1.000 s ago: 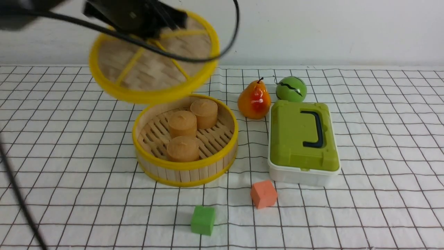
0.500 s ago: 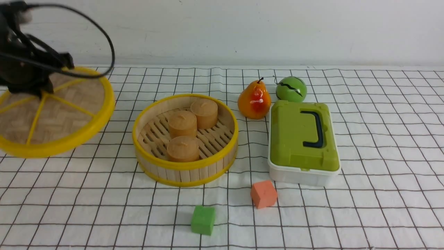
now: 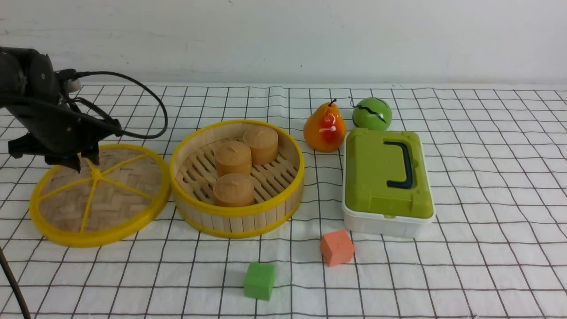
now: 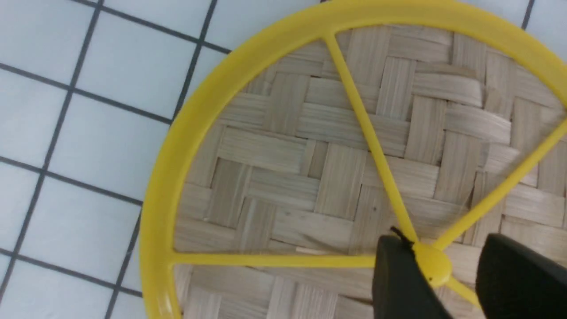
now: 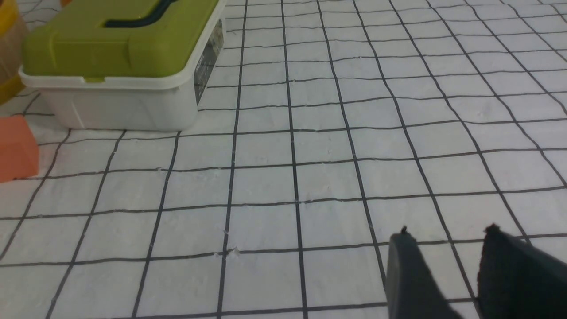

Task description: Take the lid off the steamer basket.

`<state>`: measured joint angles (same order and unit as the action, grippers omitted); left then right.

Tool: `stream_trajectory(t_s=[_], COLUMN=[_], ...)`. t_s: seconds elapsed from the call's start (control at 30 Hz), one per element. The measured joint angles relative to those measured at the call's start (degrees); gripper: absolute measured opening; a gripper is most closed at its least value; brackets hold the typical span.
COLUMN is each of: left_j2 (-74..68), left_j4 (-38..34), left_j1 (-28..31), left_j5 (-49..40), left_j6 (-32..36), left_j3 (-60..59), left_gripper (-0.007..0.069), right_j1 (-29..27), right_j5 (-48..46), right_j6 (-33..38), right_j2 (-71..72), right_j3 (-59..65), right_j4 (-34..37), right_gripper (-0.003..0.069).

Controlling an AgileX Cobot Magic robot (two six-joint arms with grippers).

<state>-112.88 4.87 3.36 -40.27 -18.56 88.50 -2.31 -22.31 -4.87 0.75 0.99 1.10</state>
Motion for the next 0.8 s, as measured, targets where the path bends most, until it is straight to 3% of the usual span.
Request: stream_trajectory(t_s=[0.07,0.17,0.4,0.6,0.8], left_j2=[1.70,4.82,28.10,47.51,62.69], left_j4=[0.05,-0.18,-10.95,-23.30,-28.53], left_j1=[0.00,0.00,0.00,0.00,0.00], left_j5=[-1.79,-3.63,-2.07,4.87,11.94], left_j6=[0.00,0.68,10.03,21.91,31.67], left_j3=[0.00,0.00,-0.49,-10.80,-27.83], left_gripper=[0.0293,0.0265,0.0002,-0.0013,-0.0013], right_j1=[0.00,0.00,0.00,0.00,0.00], right_j5=[0.00,0.00,0.00,0.00,0.00], right_j6=[0.00,0.00,0.00,0.00,0.00], right_j2=[0.00,0.00,0.00,0.00,0.00], right_j3=[0.00,0.00,0.00,0.00,0.00], right_j4=[0.00,0.00,0.00,0.00,0.00], right_gripper=[0.0240,0.0240,0.0240,0.0240,0.0240])
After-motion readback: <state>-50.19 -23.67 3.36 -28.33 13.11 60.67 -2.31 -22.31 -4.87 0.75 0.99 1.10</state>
